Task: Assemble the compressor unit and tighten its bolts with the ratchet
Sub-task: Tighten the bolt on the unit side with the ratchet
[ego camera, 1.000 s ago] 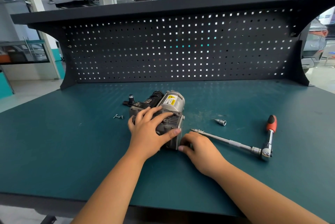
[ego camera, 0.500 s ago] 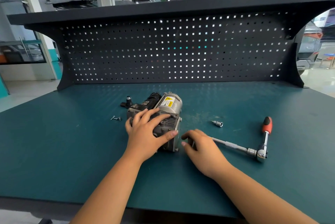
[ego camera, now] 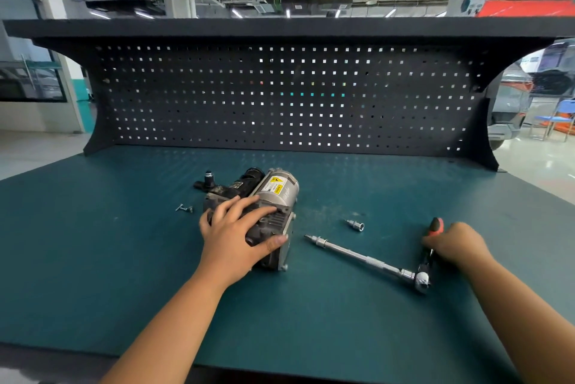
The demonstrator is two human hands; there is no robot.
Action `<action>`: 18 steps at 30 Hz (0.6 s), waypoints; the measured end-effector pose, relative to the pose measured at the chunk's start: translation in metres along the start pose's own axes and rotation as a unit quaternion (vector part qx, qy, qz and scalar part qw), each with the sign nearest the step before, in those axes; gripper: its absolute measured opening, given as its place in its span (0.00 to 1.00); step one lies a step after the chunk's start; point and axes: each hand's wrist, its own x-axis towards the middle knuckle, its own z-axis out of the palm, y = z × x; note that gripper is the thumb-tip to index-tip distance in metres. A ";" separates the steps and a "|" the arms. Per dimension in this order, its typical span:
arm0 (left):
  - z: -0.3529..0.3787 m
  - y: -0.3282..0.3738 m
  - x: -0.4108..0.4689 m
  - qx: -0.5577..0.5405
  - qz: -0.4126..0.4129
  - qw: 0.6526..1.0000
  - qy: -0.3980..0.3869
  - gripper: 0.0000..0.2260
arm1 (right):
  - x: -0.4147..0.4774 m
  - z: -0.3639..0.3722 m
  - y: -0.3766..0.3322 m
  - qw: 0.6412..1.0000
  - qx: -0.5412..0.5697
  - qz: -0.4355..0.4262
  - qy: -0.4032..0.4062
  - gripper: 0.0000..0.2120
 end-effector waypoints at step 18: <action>-0.021 0.048 -0.026 0.014 0.145 0.984 0.104 0.21 | -0.074 -0.022 -0.025 0.779 0.609 -0.131 -0.075 0.20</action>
